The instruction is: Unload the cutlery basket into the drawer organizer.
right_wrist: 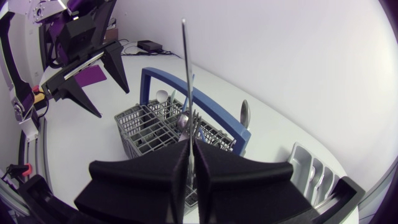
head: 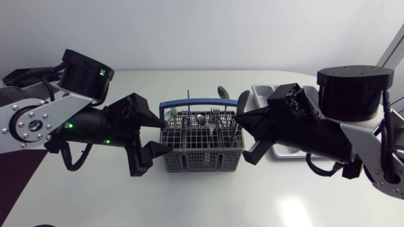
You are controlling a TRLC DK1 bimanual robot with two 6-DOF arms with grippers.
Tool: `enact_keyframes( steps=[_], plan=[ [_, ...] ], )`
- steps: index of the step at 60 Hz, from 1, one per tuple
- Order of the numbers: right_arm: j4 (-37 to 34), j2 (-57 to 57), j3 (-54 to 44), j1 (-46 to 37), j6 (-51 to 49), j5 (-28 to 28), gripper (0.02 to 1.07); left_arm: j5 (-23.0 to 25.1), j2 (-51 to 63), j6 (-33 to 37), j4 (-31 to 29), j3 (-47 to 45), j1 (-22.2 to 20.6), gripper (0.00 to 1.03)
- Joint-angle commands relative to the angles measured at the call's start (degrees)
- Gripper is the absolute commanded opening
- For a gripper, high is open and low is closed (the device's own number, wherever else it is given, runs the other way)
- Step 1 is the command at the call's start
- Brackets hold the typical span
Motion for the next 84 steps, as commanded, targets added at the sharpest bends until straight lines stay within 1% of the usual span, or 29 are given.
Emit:
enact_keyframes(
  steps=[1, 11, 19, 39, 51, 59, 68, 77, 84],
  plan=[
    [-0.94, -1.57, 2.48, 0.47, 1.28, -0.32, 0.12, 0.66, 0.56, -1.32, 0.07, -1.45, -1.43, 0.98],
    [-4.02, -3.59, 5.12, 0.47, 1.28, -0.32, 0.12, 0.57, 0.56, -2.29, -1.42, -0.40, -3.63, 0.98],
    [-7.10, -5.35, 7.32, 0.47, 1.11, -0.32, 0.12, 0.57, 1.09, -2.38, -3.36, 0.75, -4.24, 0.98],
    [-12.99, -8.25, 10.83, 0.11, 0.93, 0.03, 0.12, -0.22, 2.41, -2.47, -3.88, 1.01, -5.82, 0.98],
    [-15.10, -9.92, 10.13, -1.82, 0.31, -0.50, 0.12, -0.22, 3.02, -2.47, -3.88, 1.10, -6.26, 0.98],
    [-16.33, -11.24, 9.60, -5.33, -0.04, -2.52, 0.11, -0.40, 3.20, -2.47, -3.88, 1.10, -6.53, 0.98],
    [-17.64, -12.38, 9.16, -11.75, -0.74, -6.91, 0.11, -0.57, 3.28, -2.47, -3.88, 1.10, -6.79, 0.98],
    [-18.17, -12.73, 8.90, -17.55, -1.62, -9.02, 0.11, -0.57, 3.55, -2.47, -3.88, 1.10, -6.88, 0.98],
    [-18.43, -12.12, 8.81, -24.49, -2.15, -12.36, 0.11, -0.57, 3.64, -2.38, -3.88, 1.10, -6.88, 0.98]
  ],
)
